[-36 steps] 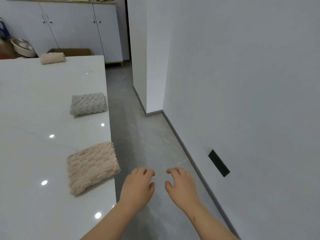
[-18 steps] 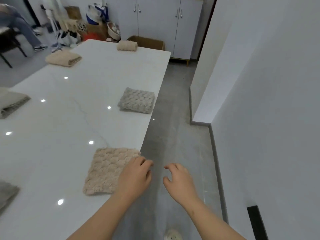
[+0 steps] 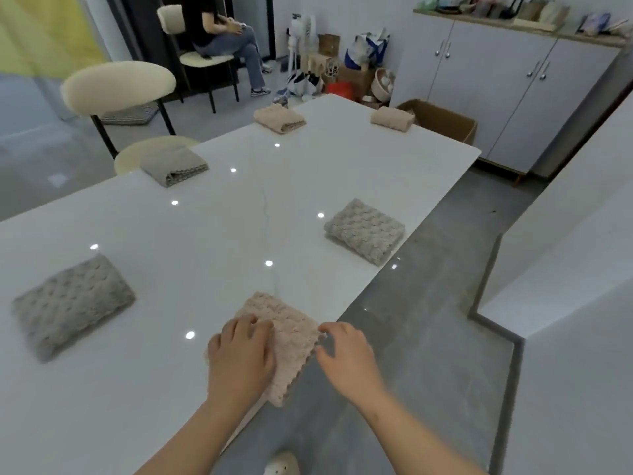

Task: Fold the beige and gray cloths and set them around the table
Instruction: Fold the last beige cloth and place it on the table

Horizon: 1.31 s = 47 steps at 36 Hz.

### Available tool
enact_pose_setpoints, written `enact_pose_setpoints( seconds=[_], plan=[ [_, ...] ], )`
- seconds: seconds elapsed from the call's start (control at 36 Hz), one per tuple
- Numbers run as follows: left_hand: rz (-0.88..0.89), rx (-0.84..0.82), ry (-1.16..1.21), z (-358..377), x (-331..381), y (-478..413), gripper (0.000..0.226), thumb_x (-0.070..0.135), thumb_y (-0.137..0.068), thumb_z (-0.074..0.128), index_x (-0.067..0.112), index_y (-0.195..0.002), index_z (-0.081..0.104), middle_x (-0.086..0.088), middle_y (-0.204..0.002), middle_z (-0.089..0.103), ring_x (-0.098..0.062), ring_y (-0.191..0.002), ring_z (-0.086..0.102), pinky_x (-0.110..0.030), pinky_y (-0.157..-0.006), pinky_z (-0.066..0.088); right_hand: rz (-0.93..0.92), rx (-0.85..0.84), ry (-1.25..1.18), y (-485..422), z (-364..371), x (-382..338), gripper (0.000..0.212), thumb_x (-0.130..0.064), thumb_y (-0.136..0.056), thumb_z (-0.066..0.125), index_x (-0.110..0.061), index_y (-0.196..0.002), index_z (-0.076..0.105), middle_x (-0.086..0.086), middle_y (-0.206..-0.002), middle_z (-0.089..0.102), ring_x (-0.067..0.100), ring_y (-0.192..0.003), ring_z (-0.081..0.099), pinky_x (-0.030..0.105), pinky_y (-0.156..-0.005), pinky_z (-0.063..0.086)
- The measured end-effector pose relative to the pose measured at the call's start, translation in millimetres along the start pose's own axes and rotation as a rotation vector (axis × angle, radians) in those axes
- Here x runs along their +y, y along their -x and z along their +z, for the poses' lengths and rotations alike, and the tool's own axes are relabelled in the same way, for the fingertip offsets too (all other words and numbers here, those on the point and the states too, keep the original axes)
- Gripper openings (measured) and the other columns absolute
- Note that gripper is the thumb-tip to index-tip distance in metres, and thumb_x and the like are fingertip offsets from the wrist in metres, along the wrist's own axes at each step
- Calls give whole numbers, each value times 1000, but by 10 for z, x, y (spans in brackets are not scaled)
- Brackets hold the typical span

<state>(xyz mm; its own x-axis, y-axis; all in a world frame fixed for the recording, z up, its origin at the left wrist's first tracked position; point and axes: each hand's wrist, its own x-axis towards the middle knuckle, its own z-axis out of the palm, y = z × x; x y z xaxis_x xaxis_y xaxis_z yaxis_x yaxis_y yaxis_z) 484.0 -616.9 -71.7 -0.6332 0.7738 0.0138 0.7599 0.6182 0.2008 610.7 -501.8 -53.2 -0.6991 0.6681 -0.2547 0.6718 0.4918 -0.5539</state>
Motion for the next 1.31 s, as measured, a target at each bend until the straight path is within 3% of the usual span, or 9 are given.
enact_pose_setpoints(
  seconds=[0.08, 0.14, 0.19, 0.33, 0.58, 0.81, 0.94, 1.17, 1.31],
  plan=[
    [-132, -44, 11, 21, -85, -77, 37, 31, -69, 71, 18, -102, 63, -7, -109, 64, -33, -97, 61, -44, -69, 50, 3, -27, -11, -145, 8, -86, 43, -24, -93, 41, -22, -136, 39, -2, -139, 43, 20, -127, 37, 32, -103, 30],
    [-247, -116, 54, 3, -120, -128, 49, 42, -82, 57, 24, -127, 46, -3, -134, 46, -29, -122, 44, -45, -88, 43, 12, -63, -16, -221, 19, -138, 46, -24, -93, 41, -21, -139, 35, 1, -140, 42, 21, -127, 37, 33, -104, 31],
    [-319, -156, 116, 17, -168, -192, 55, 51, -88, 42, 29, -137, 31, 2, -142, 34, -24, -129, 33, -42, -96, 37, 24, -103, -27, -296, 31, -178, 51, -25, -92, 43, -21, -141, 30, 1, -141, 40, 21, -130, 35, 34, -106, 30],
    [-341, -227, 293, 13, -258, -361, 62, 50, -84, 50, 24, -137, 29, -3, -128, 43, -24, -116, 41, -34, -90, 42, 73, -157, -30, -485, 72, -273, 59, -32, -88, 49, -22, -142, 28, 0, -139, 42, 22, -129, 34, 35, -104, 31],
    [-279, -258, 446, 36, -268, -658, 60, 43, -78, 62, 26, -131, 39, -1, -120, 49, -19, -112, 48, -28, -92, 42, 102, -211, -36, -708, 88, -271, 64, -31, -82, 56, -18, -140, 30, 4, -133, 46, 22, -123, 44, 35, -101, 39],
    [-294, -221, 488, 81, -158, -847, 60, 41, -75, 67, 27, -129, 43, 1, -120, 52, -16, -113, 48, -27, -91, 41, 107, -265, -76, -952, -10, -181, 29, -20, -81, 55, -11, -108, 56, 1, -100, 59, 18, -92, 55, 28, -74, 45],
    [-337, -187, 489, 100, 25, -1035, 59, 42, -76, 66, 27, -129, 44, 2, -121, 53, -16, -115, 48, -29, -93, 42, 51, -232, -102, -1186, -140, -41, 12, -18, -79, 55, -15, -90, 51, 2, -92, 53, 17, -80, 50, 18, -51, 32],
    [-464, -150, 504, 95, 425, -1313, 54, 37, -79, 63, 24, -128, 45, 0, -121, 55, -18, -111, 52, -34, -94, 45, 16, -360, -222, -1542, -509, 202, 11, -18, -83, 50, -16, -93, 45, -4, -82, 52, 12, -73, 49, 25, -59, 38],
    [-582, -61, 468, 116, 627, -1394, 55, 38, -82, 60, 23, -132, 43, -1, -132, 48, -21, -121, 44, -35, -100, 40, 25, -384, -280, -1706, -676, 353, 12, -19, -85, 48, -15, -97, 46, -3, -87, 56, 8, -72, 51, 22, -57, 40]
  ],
)
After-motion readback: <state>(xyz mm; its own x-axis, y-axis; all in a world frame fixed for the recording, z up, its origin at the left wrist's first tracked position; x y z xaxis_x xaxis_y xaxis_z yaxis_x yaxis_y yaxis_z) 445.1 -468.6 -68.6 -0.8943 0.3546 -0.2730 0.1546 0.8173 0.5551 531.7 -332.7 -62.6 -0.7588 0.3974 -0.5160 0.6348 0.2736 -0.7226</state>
